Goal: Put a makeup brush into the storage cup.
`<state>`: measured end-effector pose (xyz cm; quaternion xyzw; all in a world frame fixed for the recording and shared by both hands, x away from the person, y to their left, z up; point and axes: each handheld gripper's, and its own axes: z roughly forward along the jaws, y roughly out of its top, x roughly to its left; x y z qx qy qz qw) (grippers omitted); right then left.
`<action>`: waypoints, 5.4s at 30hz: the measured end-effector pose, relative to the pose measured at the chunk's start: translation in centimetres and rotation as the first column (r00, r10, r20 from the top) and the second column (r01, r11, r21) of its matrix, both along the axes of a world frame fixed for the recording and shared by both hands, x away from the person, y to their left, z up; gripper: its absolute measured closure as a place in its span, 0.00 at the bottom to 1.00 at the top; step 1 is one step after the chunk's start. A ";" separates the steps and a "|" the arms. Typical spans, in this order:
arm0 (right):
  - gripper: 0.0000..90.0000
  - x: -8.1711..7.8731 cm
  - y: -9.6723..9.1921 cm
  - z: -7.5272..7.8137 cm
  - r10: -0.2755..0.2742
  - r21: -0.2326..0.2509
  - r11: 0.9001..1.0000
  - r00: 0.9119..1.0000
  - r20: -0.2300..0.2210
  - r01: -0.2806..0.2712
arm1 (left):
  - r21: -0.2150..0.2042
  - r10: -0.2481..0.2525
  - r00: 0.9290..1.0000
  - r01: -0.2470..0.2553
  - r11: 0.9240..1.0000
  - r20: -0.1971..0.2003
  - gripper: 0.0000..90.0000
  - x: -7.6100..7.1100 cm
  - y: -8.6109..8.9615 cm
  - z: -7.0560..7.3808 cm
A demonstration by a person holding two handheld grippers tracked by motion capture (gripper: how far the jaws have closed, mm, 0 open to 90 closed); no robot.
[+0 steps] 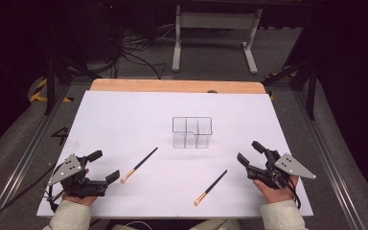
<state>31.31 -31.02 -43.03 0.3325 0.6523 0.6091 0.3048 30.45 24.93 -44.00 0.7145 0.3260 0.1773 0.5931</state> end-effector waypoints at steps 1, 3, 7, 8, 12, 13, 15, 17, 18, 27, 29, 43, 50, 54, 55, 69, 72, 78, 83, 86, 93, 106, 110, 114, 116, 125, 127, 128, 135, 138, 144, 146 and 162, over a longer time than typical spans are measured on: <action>0.30 0.0 0.0 0.0 0.001 -0.006 1.000 1.000 0.006 -0.001 | -0.006 0.000 1.000 0.000 1.000 -0.002 0.02 0.0 0.0 0.0; 0.31 -0.1 0.0 0.1 0.003 -0.007 1.000 1.000 0.013 -0.003 | -0.009 -0.004 1.000 0.004 1.000 -0.001 0.02 0.0 -0.1 0.1; 0.32 -0.1 -0.2 0.1 -0.003 -0.004 1.000 1.000 0.018 0.003 | -0.001 -0.011 1.000 0.011 1.000 0.001 0.02 0.1 -0.4 0.2; 0.32 -0.1 -0.3 0.1 -0.002 0.001 1.000 1.000 0.017 0.002 | -0.002 -0.016 1.000 0.016 1.000 0.000 0.02 0.2 -0.5 0.2; 0.35 -0.1 -0.4 0.1 0.004 -0.009 1.000 1.000 0.021 -0.003 | 0.000 -0.015 1.000 0.015 1.000 0.003 0.02 0.3 -0.5 0.3; 0.36 -0.2 -0.4 0.1 0.004 -0.010 1.000 1.000 0.022 -0.004 | 0.000 -0.016 1.000 0.016 1.000 0.003 0.02 0.3 -0.5 0.4; 0.36 -0.2 -0.5 0.1 0.005 -0.010 1.000 1.000 0.025 -0.004 | -0.002 -0.016 1.000 0.016 1.000 0.008 0.02 0.3 -0.6 0.4; 0.37 -0.3 -0.5 0.1 0.007 -0.009 1.000 1.000 0.026 -0.007 | -0.006 -0.020 1.000 0.020 1.000 -0.002 0.02 0.4 -0.6 0.5; 0.38 -0.3 -0.5 0.1 0.011 -0.009 1.000 1.000 0.029 -0.010 | -0.004 -0.018 1.000 0.018 1.000 -0.002 0.02 0.4 -0.7 0.6; 0.41 -0.4 -0.7 0.1 0.022 -0.002 1.000 0.999 0.028 -0.022 | 0.025 -0.028 1.000 0.028 0.999 -0.011 0.01 0.4 -1.3 1.3; 0.41 -0.4 -0.7 0.1 0.027 -0.001 1.000 0.999 0.026 -0.027 | 0.039 -0.027 0.999 0.028 0.999 -0.026 0.00 0.5 -1.5 1.5; 0.42 -0.2 -0.6 0.1 0.030 0.001 1.000 0.999 0.011 -0.030 | 0.177 -0.004 0.989 0.030 0.984 -0.149 0.02 1.5 -2.6 3.4; 0.43 -0.4 -0.8 0.1 0.036 -0.001 0.999 0.999 0.016 -0.036 | 0.264 0.019 0.971 0.046 0.964 -0.236 0.10 2.4 -3.2 4.3; 0.45 -0.6 -0.9 0.0 0.039 -0.001 0.999 0.999 0.019 -0.039 | 0.283 0.024 0.956 0.063 0.957 -0.293 0.14 2.9 -3.6 4.6; 0.46 -0.6 -0.9 0.0 0.039 -0.001 0.999 0.999 0.020 -0.039 | 0.290 0.025 0.952 0.068 0.955 -0.305 0.14 3.0 -3.8 4.7; 0.47 -1.2 -1.5 -0.1 0.036 0.009 0.999 0.999 0.026 -0.036 | 0.386 0.027 0.893 0.167 0.907 -0.450 0.22 5.2 -5.1 5.0; 0.47 -1.5 -1.6 -0.1 0.032 0.009 0.999 0.999 0.027 -0.032 | 0.417 0.028 0.883 0.193 0.888 -0.469 0.25 5.4 -5.7 4.8; 0.47 -1.8 -1.8 -0.1 0.023 0.011 1.000 0.999 0.039 -0.023 | 0.445 0.029 0.877 0.214 0.869 -0.480 0.29 5.9 -6.2 4.8; 0.46 -2.0 -1.9 -0.2 0.019 0.011 1.000 0.999 0.035 -0.020 | 0.461 0.033 0.868 0.230 0.857 -0.495 0.33 6.2 -6.6 4.9; 0.46 -2.0 -1.9 -0.2 0.020 0.014 1.000 0.999 0.036 -0.020 | 0.486 0.050 0.863 0.234 0.842 -0.503 0.37 6.4 -6.9 4.9; 0.45 -2.0 -1.9 -0.2 0.021 0.017 1.000 0.999 0.027 -0.021 | 0.510 0.066 0.846 0.255 0.822 -0.528 0.48 6.7 -7.3 4.2; 0.45 -1.7 -1.7 -0.3 0.030 0.025 0.999 0.999 0.013 -0.031 | 0.542 0.105 0.808 0.286 0.790 -0.579 0.57 7.5 -8.0 2.0; 0.45 -1.7 -1.7 -0.3 0.032 0.022 0.999 0.999 0.014 -0.032 | 0.553 0.112 0.800 0.298 0.778 -0.589 0.58 7.5 -8.2 1.6; 0.45 -1.6 -1.6 -0.3 0.038 0.025 0.999 0.999 0.011 -0.039 | 0.579 0.128 0.800 0.303 0.757 -0.586 0.58 7.5 -8.5 1.1; 0.45 -1.6 -1.6 -0.3 0.037 0.023 0.999 0.999 0.011 -0.037 | 0.582 0.133 0.797 0.304 0.754 -0.589 0.59 7.5 -8.5 0.9; 0.45 -1.2 -1.2 -0.4 0.053 0.031 0.998 0.999 -0.002 -0.053 | 0.590 0.148 0.798 0.292 0.753 -0.585 0.67 7.3 -8.4 0.8; 0.45 -1.1 -1.2 -0.4 0.055 0.028 0.998 0.998 -0.003 -0.055 | 0.599 0.155 0.801 0.288 0.747 -0.579 0.69 7.2 -8.4 0.8; 0.45 -1.1 -1.1 -0.4 0.056 0.027 0.998 0.998 -0.004 -0.056 | 0.597 0.155 0.799 0.290 0.748 -0.581 0.71 7.2 -8.4 0.8; 0.45 -1.0 -1.1 -0.4 0.056 0.023 0.998 0.998 -0.012 -0.056 | 0.603 0.153 0.799 0.298 0.740 -0.582 0.74 7.1 -8.4 0.8; 0.45 -1.0 -1.1 -0.4 0.057 0.021 0.998 0.998 -0.011 -0.056 | 0.604 0.163 0.795 0.292 0.742 -0.584 0.76 7.1 -8.4 0.8; 0.45 -1.0 -1.1 -0.5 0.057 0.017 0.998 0.998 -0.015 -0.057 | 0.623 0.186 0.793 0.285 0.729 -0.581 0.84 7.2 -8.5 0.9; 0.45 -1.0 -1.1 -0.5 0.058 0.016 0.998 0.998 -0.016 -0.057 | 0.624 0.187 0.792 0.286 0.727 -0.581 0.85 7.2 -8.6 0.9; 0.45 -1.0 -1.1 -0.5 0.061 0.017 0.998 0.998 -0.018 -0.061 | 0.632 0.187 0.793 0.293 0.717 -0.580 0.92 7.3 -8.6 0.9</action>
